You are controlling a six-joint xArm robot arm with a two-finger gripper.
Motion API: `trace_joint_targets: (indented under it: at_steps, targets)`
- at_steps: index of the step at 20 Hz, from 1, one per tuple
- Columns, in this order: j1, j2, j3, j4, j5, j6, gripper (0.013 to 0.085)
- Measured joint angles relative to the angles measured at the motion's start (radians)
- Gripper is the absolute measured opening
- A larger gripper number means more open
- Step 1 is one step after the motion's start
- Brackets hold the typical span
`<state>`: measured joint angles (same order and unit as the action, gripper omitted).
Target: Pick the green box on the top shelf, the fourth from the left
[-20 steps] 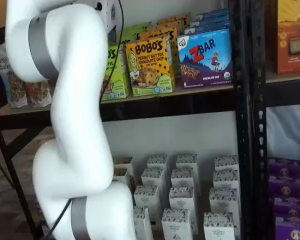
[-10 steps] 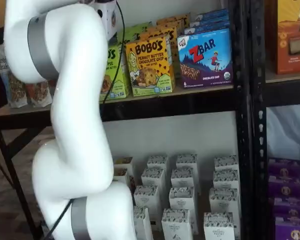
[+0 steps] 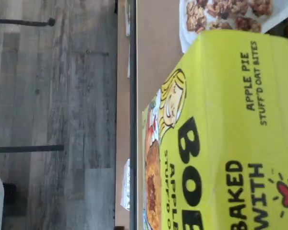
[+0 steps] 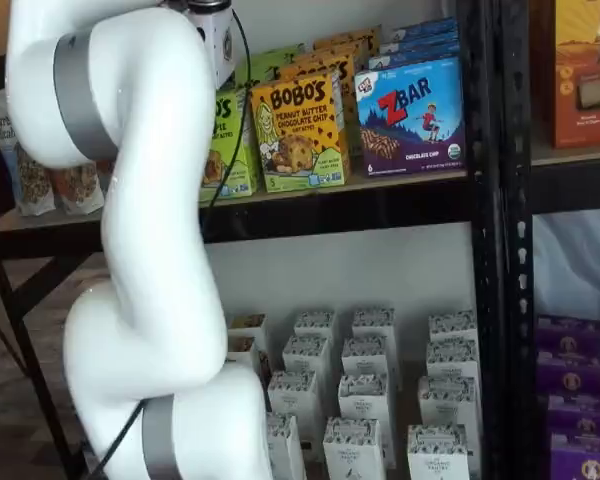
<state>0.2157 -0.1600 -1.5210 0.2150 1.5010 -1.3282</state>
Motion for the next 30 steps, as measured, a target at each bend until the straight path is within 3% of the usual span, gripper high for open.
trace_joint_targets:
  at_steps: [11,13,17,30]
  targets:
    - [0.001,-0.003,0.013,0.023,-0.011,0.000,0.0650]
    - [0.001,-0.005,0.015,0.025,-0.014,0.001,0.0570]
    - [0.000,-0.008,0.017,0.027,-0.018,0.001,0.0490]
    - [0.005,-0.015,0.027,0.006,-0.031,0.004,0.0490]
